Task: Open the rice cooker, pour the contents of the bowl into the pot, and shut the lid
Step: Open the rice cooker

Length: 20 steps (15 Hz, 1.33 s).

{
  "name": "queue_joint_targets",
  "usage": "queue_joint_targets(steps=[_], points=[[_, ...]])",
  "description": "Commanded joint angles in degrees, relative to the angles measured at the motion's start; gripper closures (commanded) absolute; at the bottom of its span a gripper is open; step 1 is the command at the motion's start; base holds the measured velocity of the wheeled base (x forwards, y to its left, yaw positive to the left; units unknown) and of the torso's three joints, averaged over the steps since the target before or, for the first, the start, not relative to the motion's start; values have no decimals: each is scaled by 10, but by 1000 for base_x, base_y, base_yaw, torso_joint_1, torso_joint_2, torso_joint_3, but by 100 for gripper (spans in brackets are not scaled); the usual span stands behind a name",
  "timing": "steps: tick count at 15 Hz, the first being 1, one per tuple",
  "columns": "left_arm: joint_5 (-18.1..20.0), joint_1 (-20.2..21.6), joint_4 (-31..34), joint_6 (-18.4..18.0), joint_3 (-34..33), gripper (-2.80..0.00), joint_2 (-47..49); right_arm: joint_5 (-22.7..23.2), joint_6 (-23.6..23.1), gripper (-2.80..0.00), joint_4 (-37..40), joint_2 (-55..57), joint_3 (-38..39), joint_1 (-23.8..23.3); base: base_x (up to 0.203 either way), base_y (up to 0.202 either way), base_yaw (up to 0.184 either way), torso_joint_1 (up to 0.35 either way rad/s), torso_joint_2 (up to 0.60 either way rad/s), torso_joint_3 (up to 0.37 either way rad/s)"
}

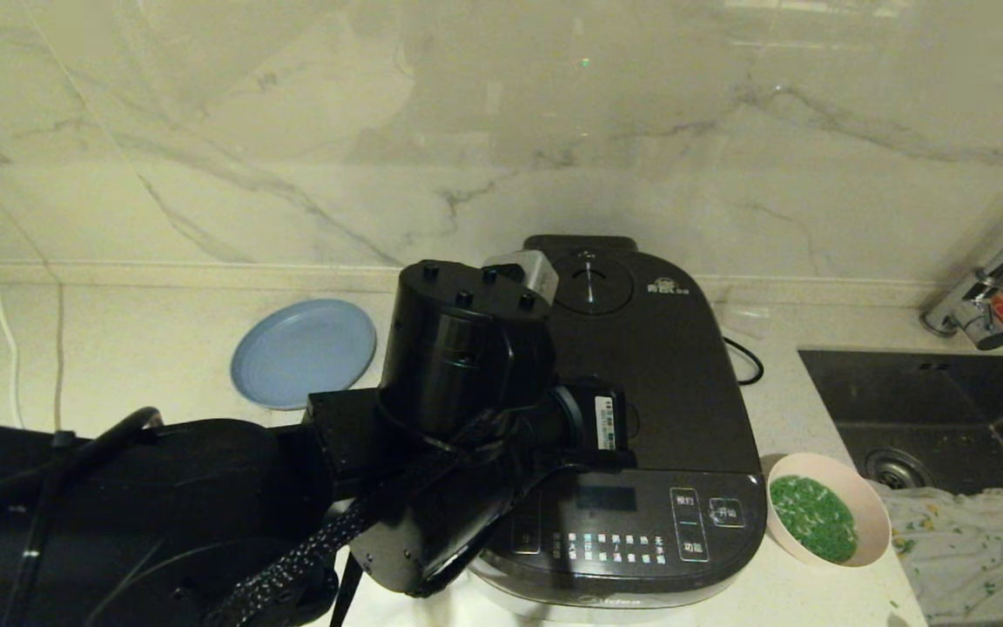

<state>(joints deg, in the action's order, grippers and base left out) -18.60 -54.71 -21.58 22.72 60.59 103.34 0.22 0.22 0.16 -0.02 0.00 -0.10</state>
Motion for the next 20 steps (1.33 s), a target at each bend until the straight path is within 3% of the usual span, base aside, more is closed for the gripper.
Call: queue_joint_targets(steps=[1, 10, 12, 16, 20], points=[[-2, 1, 2, 3, 6, 0, -8, 0, 0, 0, 0, 0, 0, 0, 0, 0, 0, 0, 0, 0], [-1, 2, 33, 3, 23, 0, -130, 0, 0, 0, 0, 0, 0, 0, 0, 0, 0, 0, 0, 0], [-1, 0, 54, 5, 17, 0, -121, 0, 0, 0, 0, 0, 0, 0, 0, 0, 0, 0, 0, 0], [-24, 0, 49, 10, -5, 0, -73, 0, 0, 0, 0, 0, 0, 0, 0, 0, 0, 0, 0, 0], [-21, 0, 37, 19, -8, 0, -48, 0, 0, 0, 0, 0, 0, 0, 0, 0, 0, 0, 0, 0]])
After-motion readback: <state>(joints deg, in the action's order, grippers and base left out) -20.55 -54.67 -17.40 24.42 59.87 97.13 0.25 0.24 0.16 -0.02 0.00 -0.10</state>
